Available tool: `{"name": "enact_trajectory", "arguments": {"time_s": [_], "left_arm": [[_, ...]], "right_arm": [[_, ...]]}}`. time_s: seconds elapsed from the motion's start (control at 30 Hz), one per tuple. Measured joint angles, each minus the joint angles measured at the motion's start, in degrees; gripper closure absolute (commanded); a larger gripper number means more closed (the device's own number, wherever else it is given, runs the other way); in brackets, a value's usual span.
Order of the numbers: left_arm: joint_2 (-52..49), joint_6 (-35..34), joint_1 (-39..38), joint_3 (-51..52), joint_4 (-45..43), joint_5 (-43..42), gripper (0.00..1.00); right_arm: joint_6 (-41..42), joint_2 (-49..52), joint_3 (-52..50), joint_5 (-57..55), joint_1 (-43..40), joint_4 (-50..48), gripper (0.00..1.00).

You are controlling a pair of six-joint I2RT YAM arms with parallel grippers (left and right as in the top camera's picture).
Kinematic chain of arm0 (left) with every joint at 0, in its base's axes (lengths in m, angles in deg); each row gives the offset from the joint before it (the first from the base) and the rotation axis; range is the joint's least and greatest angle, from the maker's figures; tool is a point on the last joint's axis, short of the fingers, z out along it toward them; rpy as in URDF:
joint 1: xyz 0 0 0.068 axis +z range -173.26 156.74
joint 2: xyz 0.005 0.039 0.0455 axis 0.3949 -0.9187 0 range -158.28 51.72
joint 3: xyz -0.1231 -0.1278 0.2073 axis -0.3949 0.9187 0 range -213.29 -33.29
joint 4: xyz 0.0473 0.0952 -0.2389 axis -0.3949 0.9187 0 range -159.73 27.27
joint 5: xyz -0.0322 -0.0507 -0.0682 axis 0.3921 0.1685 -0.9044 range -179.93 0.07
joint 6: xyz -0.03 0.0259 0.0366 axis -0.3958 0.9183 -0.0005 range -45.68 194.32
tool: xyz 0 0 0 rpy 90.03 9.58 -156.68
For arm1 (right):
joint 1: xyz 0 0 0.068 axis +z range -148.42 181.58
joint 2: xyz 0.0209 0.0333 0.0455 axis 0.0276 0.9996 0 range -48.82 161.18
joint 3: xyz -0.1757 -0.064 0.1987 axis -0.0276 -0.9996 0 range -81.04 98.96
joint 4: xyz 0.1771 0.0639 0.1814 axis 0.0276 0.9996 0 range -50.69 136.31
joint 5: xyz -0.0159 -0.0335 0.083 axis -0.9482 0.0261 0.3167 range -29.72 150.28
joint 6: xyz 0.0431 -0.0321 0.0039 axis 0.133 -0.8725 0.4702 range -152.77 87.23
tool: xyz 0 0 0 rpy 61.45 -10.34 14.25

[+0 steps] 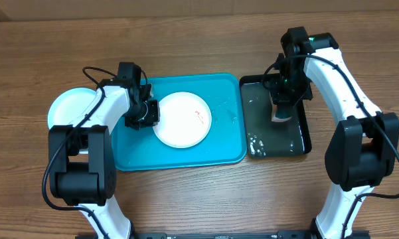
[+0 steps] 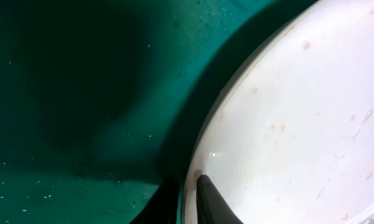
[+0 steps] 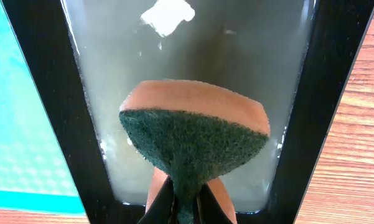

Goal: Clean dirty plates on tray and stack at the side

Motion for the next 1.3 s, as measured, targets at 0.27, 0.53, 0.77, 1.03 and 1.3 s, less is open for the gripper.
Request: {"name": "enact_trajectory", "arguments": {"time_s": [0.27,0.53,0.77,1.03,1.3], "left_arm": [[0.0,0.0,-0.2,-0.2,0.0,-1.3,0.88],[0.0,0.0,-0.2,-0.6,0.9,-1.9,0.86],[0.0,0.0,-0.2,-1.3,1.3,-1.9,0.90],[0.0,0.3,-0.2,-1.3,1.5,-1.9,0.85],[0.0,0.3,-0.2,-1.3,1.9,-1.9,0.96]], "right_arm": [[0.0,0.0,0.0,0.0,0.0,0.0,0.96],[0.0,0.0,0.0,0.0,0.0,0.0,0.96],[0.0,0.0,0.0,0.0,0.0,-0.1,0.96],[0.0,0.0,0.0,0.0,0.0,-0.1,0.96],[0.0,0.0,0.0,0.0,0.0,-0.1,0.96]]}}
